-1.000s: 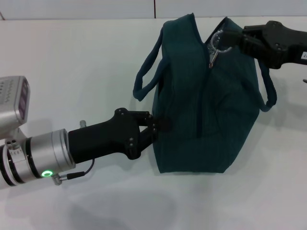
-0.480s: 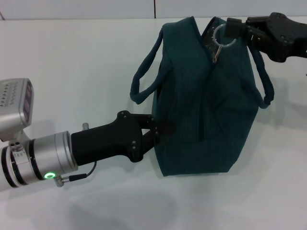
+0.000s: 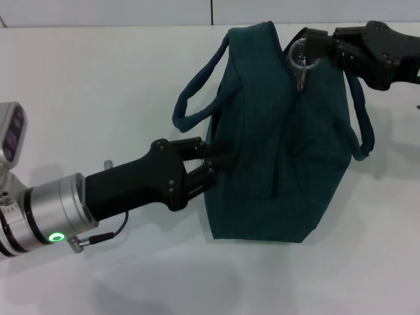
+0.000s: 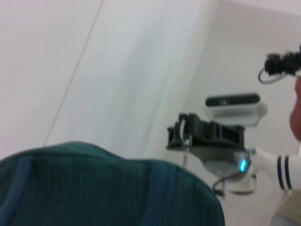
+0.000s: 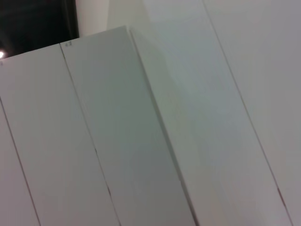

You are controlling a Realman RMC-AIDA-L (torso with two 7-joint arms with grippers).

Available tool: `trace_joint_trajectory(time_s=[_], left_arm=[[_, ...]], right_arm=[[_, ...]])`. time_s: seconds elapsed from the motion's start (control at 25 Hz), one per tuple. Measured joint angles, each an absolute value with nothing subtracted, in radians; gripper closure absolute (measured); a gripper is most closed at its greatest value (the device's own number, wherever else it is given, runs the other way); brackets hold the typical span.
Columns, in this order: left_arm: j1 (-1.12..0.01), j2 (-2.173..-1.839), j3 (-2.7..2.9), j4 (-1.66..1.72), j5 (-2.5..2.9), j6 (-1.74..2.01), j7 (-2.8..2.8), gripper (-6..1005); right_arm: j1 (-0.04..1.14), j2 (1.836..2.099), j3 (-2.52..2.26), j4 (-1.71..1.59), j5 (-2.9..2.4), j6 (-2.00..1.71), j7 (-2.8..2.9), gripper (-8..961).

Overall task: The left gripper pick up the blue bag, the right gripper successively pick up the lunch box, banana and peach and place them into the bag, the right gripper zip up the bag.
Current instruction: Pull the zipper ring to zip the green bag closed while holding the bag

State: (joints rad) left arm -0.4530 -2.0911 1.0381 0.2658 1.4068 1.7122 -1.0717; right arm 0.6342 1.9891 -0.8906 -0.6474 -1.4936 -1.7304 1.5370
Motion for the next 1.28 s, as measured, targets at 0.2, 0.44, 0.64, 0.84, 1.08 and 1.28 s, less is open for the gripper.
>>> trace_joint_trajectory(time_s=[0.2, 0.44, 0.64, 0.84, 1.08, 1.28], left_arm=[[-0.447, -2.091, 1.037, 0.270, 1.371, 1.728, -1.157, 662], [-0.457, -2.091, 1.042, 0.275, 1.370, 1.728, -1.220, 495], [-0.467, -2.093, 1.041, 0.272, 1.370, 1.725, -1.220, 401], [-0.470, -2.094, 1.038, 0.271, 1.370, 1.723, -1.221, 272], [-0.475, -2.096, 1.037, 0.267, 1.358, 1.702, -1.222, 216], [-0.486, -2.100, 1.039, 0.246, 1.345, 1.639, -1.258, 223]], right_arm=[[0.635, 1.995, -0.892, -0.647, -1.497, -1.741, 1.537, 949], [0.635, 1.997, -0.896, -0.646, -1.498, -1.743, 1.537, 949], [0.635, 2.000, -0.912, -0.646, -1.498, -1.748, 1.537, 949], [0.639, 2.008, -0.922, -0.645, -1.498, -1.757, 1.537, 949], [0.640, 2.010, -0.926, -0.641, -1.499, -1.758, 1.537, 949], [0.652, 2.010, -0.933, -0.620, -1.499, -1.758, 1.537, 949]])
